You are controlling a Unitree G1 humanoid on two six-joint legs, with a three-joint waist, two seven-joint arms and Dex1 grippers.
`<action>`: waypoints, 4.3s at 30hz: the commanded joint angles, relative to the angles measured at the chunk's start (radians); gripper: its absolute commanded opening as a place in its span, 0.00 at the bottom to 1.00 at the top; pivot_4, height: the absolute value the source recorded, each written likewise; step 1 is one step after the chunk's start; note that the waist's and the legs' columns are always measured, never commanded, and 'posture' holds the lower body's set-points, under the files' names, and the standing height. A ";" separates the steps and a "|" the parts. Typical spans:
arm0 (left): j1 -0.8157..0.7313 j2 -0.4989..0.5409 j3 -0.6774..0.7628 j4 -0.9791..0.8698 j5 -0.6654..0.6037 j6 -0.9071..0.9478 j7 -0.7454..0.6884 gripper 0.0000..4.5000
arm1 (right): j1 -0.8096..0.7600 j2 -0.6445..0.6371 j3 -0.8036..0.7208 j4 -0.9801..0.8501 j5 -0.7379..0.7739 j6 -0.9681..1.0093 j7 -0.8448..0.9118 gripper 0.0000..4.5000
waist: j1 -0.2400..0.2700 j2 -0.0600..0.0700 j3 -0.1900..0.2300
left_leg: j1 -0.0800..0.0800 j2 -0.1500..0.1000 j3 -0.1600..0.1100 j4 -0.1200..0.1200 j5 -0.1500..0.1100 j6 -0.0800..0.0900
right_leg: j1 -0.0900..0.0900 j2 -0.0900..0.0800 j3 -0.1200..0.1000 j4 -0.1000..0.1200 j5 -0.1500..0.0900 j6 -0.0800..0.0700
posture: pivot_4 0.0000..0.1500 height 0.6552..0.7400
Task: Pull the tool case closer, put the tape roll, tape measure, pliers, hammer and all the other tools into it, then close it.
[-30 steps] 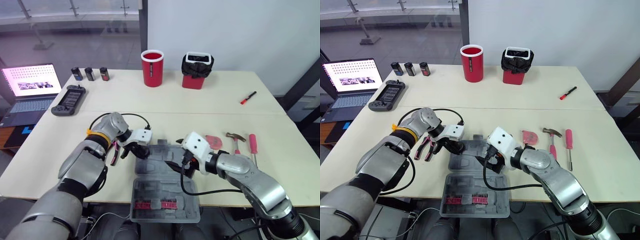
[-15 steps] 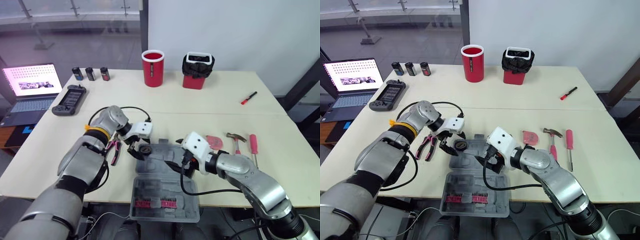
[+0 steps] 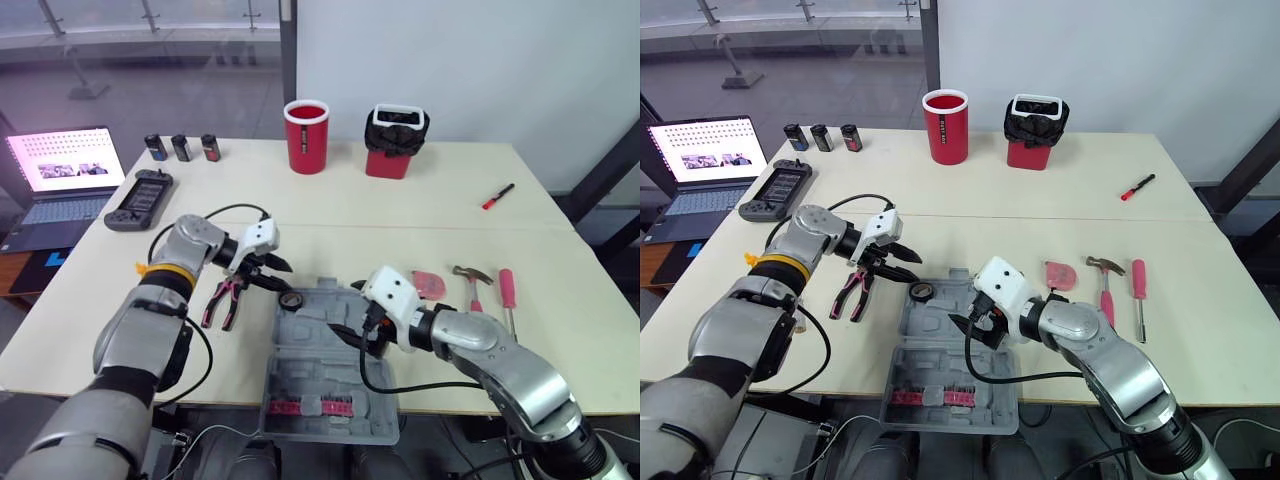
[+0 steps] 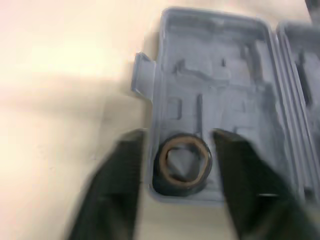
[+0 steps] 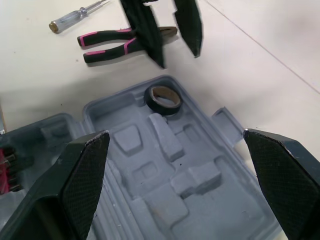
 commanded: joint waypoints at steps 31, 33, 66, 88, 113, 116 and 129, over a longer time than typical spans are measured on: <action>0.251 -0.025 -0.095 -0.004 0.120 -0.401 0.407 0.38 | 0.014 0.003 -0.037 -0.069 0.008 0.007 -0.015 1.00 | 0.002 0.001 -0.001 | 0.003 0.000 0.000 0.001 0.000 0.000 | 0.003 0.000 0.000 0.000 0.001 -0.001 | 1.00 0.98; 0.252 -0.028 -0.094 0.005 0.113 -0.400 0.411 0.38 | 0.012 0.002 -0.038 -0.069 0.008 0.007 -0.014 1.00 | 0.002 0.001 -0.001 | 0.003 0.000 0.000 0.001 0.000 0.000 | 0.003 0.000 0.000 0.000 0.001 -0.001 | 1.00 0.98; 0.285 0.271 0.209 -0.340 -0.245 0.189 0.123 0.38 | 0.221 -0.107 -0.395 -0.098 0.067 -0.017 0.043 1.00 | -0.001 0.001 -0.001 | 0.002 0.001 0.000 -0.001 0.000 0.000 | 0.001 0.001 0.000 0.000 0.000 -0.001 | 1.00 0.98; 1.168 0.647 0.684 -0.390 -0.357 0.033 0.310 0.99 | 0.732 -0.203 -1.037 0.206 0.049 -0.352 0.297 1.00 | 0.009 0.003 0.000 | 0.004 0.022 0.038 -0.002 -0.001 0.001 | 0.004 -0.011 0.000 -0.004 -0.006 -0.011 | 1.00 0.98; 1.172 0.337 0.418 -1.307 -0.568 0.298 0.321 0.99 | 0.390 0.124 -0.364 -0.199 -0.015 0.194 -0.345 1.00 | 0.001 0.001 -0.002 | 0.002 0.023 0.044 -0.002 -0.001 0.001 | 0.001 -0.008 0.002 -0.004 -0.006 -0.010 | 1.00 0.98; 1.199 0.344 0.394 -1.389 -0.636 0.332 0.253 0.99 | 0.320 0.228 -0.272 -0.116 -0.098 0.212 -0.472 1.00 | 0.001 0.001 -0.002 | 0.002 0.023 0.044 -0.003 -0.001 0.001 | 0.000 -0.007 0.002 -0.004 -0.006 -0.011 | 1.00 0.98; 1.159 0.334 0.311 -1.480 -0.628 0.364 0.281 0.99 | 0.042 0.481 -0.282 0.434 -0.270 -0.044 -0.707 1.00 | 0.000 0.001 -0.002 | 0.001 0.022 0.044 -0.004 -0.001 0.001 | 0.000 -0.007 0.003 -0.004 -0.006 -0.009 | 1.00 0.98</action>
